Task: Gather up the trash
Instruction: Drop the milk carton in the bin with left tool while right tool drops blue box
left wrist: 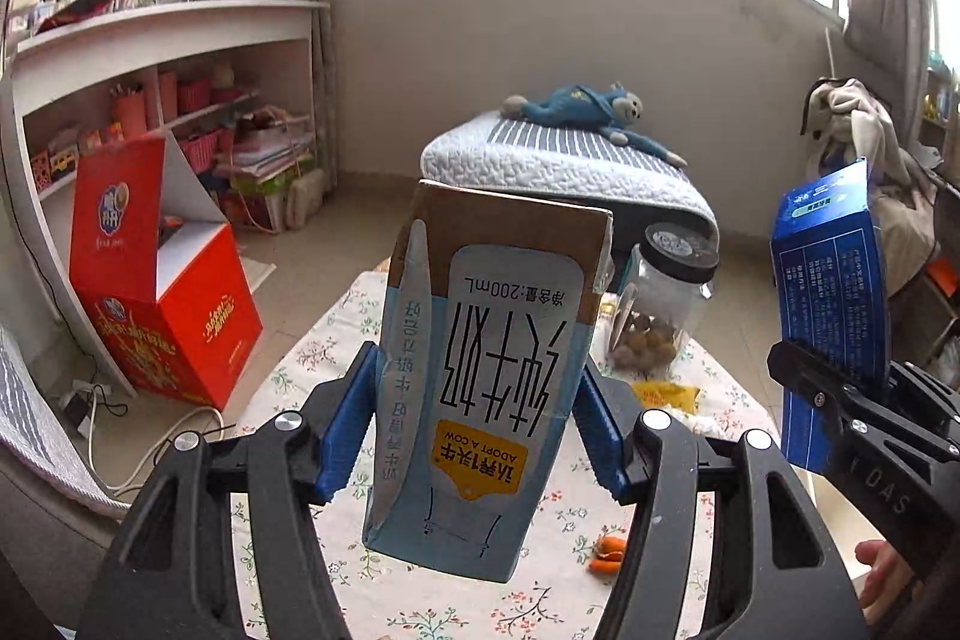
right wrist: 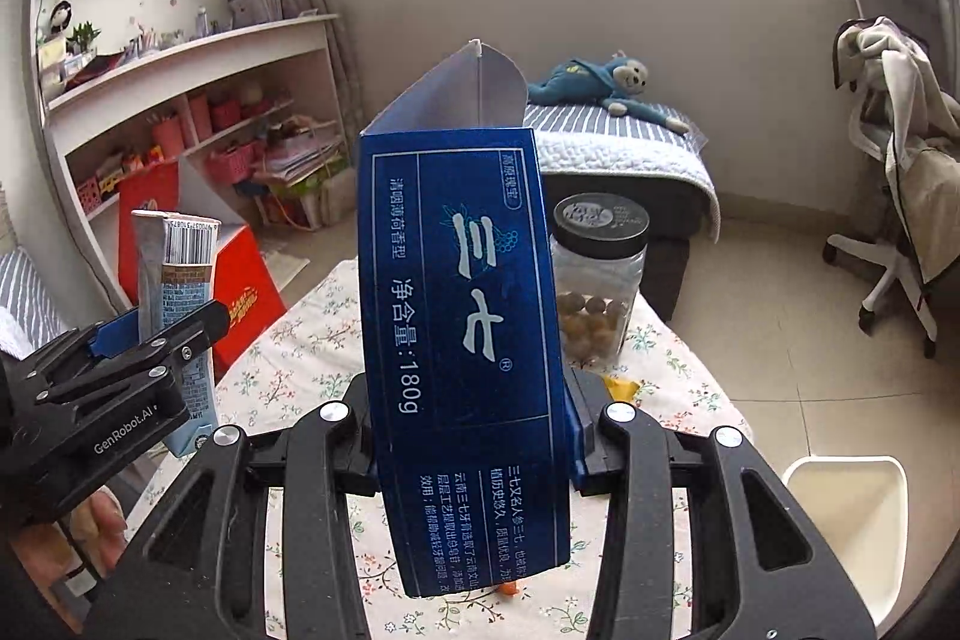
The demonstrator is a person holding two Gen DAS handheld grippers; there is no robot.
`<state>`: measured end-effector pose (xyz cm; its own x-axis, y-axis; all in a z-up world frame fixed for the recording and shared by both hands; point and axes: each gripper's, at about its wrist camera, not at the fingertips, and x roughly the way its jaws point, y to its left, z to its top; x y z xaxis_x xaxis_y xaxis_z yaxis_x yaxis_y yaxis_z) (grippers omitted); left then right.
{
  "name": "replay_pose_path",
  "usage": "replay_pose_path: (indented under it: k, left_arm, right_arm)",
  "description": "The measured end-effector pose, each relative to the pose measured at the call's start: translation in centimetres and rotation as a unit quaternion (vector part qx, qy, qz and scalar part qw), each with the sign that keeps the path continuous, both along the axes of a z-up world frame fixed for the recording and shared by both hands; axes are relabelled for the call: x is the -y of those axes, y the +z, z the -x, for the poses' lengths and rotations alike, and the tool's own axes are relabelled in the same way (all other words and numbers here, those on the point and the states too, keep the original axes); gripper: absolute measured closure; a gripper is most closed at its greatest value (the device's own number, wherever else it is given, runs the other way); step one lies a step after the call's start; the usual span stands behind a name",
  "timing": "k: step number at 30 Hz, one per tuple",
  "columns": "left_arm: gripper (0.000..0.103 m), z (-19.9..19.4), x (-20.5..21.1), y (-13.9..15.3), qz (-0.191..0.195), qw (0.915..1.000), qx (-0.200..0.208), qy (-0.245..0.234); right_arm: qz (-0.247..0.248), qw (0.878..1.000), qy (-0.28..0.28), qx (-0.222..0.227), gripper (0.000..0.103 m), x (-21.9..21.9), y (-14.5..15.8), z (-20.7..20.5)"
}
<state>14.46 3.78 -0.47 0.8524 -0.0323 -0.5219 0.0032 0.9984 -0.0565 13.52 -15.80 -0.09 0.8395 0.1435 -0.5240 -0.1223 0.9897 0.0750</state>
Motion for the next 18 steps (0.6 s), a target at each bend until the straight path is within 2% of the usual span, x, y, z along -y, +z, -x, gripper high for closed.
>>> replay_pose_path:
  k: [8, 18]
  left_arm:
    - [0.042, 2.0, 4.0, 2.1, -0.002, 0.9983, 0.059, -0.004]
    - [0.042, 3.4, 9.5, 2.8, 0.004, 0.9962, 0.076, -0.042]
  right_arm:
    - [0.005, 0.998, -0.04, 0.044, 0.064, 2.7, 1.6, 2.3]
    - [0.015, 0.994, -0.094, 0.06, 0.064, 7.6, 2.7, 4.1]
